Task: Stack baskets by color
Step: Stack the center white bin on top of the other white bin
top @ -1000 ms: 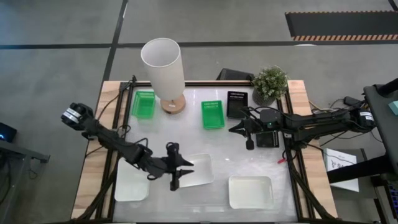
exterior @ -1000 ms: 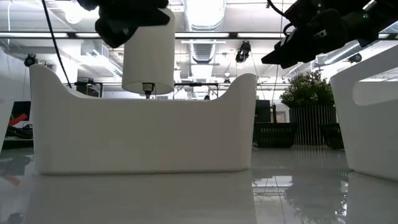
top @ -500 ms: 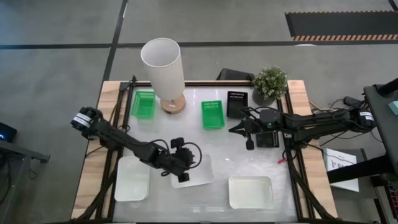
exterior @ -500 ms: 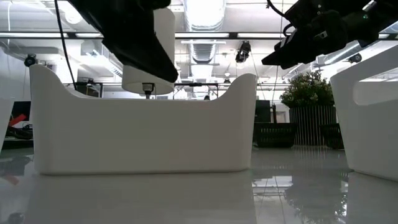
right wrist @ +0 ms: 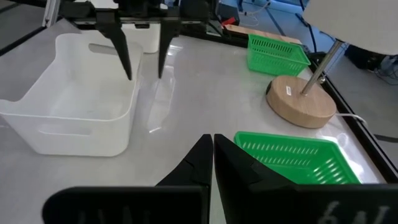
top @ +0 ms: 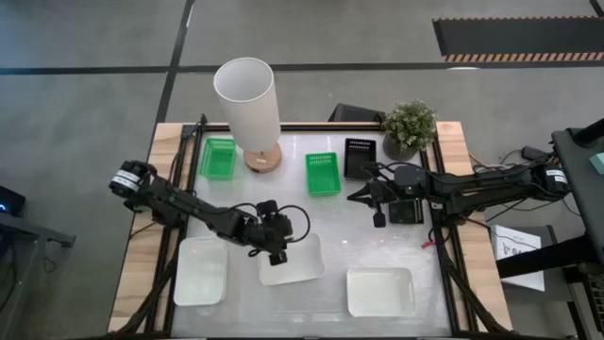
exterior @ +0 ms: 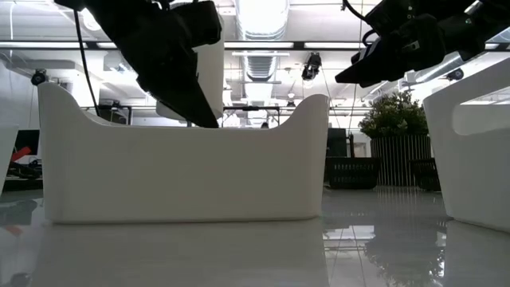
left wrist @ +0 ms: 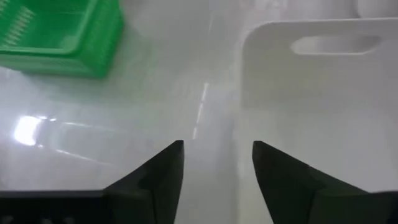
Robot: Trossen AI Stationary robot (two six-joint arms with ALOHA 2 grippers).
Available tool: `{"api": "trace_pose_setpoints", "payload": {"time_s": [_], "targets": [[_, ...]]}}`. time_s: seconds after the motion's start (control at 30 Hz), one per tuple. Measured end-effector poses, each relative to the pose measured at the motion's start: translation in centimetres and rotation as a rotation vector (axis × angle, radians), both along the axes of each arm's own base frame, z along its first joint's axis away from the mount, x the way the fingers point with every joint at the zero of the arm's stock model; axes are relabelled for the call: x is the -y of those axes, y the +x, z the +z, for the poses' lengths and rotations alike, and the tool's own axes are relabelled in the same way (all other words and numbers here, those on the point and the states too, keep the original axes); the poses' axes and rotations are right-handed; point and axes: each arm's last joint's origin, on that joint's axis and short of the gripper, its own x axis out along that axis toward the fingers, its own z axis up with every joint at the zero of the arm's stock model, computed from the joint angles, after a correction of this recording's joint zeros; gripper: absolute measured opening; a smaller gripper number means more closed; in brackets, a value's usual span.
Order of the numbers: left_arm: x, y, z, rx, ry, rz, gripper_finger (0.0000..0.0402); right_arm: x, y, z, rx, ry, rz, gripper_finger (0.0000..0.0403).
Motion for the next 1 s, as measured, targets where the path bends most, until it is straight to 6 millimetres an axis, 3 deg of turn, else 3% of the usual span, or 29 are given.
{"api": "trace_pose_setpoints", "payload": {"time_s": [0.1, 0.23, 0.53, 0.73, 1.0], "targets": [[-0.3, 0.1, -0.1, 0.012, 0.001, 0.014, 0.0178, 0.0, 0.0, 0.0, 0.001, -0.009, 0.003, 0.0009], [-0.5, -0.2, -0.9, 0.014, -0.033, 0.043, 0.0148, 0.0, 0.0, 0.0, 0.004, -0.018, 0.007, 0.0009], [-0.4, -0.1, -1.1, 0.032, -0.078, 0.073, 0.001, 0.0, 0.0, 0.0, -0.001, -0.03, 0.011, 0.0009], [-0.2, 0.2, -0.3, 0.062, -0.118, 0.1, 0.0001, 0.0, 0.0, -0.1, -0.004, -0.042, 0.016, 0.0009], [0.6, -1.5, 3.9, 0.241, -0.301, 0.232, 0.0, 0.0, 0.0, -0.1, -0.012, -0.055, 0.021, 0.0009]]}}
